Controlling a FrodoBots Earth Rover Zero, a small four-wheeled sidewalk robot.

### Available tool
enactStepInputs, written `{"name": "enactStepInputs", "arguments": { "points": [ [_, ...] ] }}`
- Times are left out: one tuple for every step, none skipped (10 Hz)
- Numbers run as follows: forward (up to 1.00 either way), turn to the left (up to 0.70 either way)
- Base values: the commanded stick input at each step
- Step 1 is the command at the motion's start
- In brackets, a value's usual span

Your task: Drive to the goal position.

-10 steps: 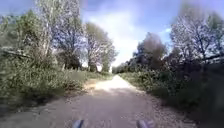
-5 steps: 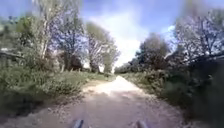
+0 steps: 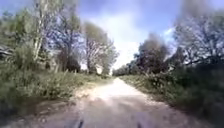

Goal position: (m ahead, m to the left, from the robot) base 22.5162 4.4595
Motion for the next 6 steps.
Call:
{"name": "enactStepInputs", "arguments": {
  "points": [
    [1.00,-0.02],
    [1.00,0.00],
    [1.00,-0.35],
    [1.00,-0.16],
    [1.00,-0.02],
    [1.00,0.00]
  ]
}}
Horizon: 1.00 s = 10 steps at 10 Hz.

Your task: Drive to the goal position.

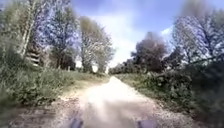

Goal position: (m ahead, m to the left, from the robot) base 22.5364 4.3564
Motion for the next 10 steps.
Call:
{"name": "enactStepInputs", "arguments": {
  "points": [
    [1.00,0.00],
    [1.00,0.00],
    [1.00,0.00],
    [1.00,0.00],
    [1.00,0.00],
    [1.00,0.00],
    [1.00,0.00],
    [1.00,0.00],
    [1.00,0.00],
    [1.00,0.00]
  ]
}}
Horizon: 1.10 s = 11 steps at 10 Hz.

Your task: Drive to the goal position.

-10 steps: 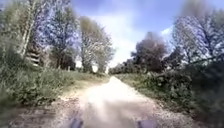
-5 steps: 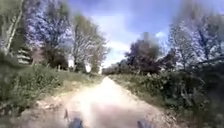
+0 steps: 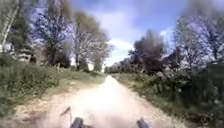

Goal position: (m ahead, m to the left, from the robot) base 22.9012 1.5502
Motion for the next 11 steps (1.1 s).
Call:
{"name": "enactStepInputs", "arguments": {
  "points": [
    [1.00,0.00],
    [1.00,0.00],
    [1.00,0.00],
    [1.00,-0.01],
    [1.00,-0.18],
    [1.00,-0.36],
    [1.00,-0.40],
    [1.00,-0.10],
    [1.00,-0.35],
    [1.00,-0.02],
    [1.00,-0.07]
  ]
}}
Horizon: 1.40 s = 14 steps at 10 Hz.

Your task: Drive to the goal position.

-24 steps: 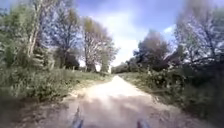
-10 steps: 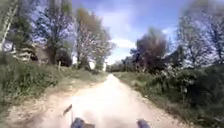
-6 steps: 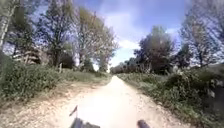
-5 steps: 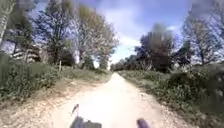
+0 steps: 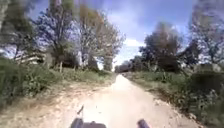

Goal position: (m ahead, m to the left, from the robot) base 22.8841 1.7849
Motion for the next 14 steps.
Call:
{"name": "enactStepInputs", "arguments": {
  "points": [
    [1.00,-0.31],
    [1.00,0.00],
    [1.00,-0.17],
    [1.00,-0.40],
    [1.00,-0.16],
    [1.00,-0.18],
    [1.00,-0.39],
    [1.00,-0.36],
    [1.00,0.00],
    [1.00,0.00],
    [1.00,0.00],
    [1.00,0.00],
    [1.00,0.00],
    [1.00,0.00]
  ]
}}
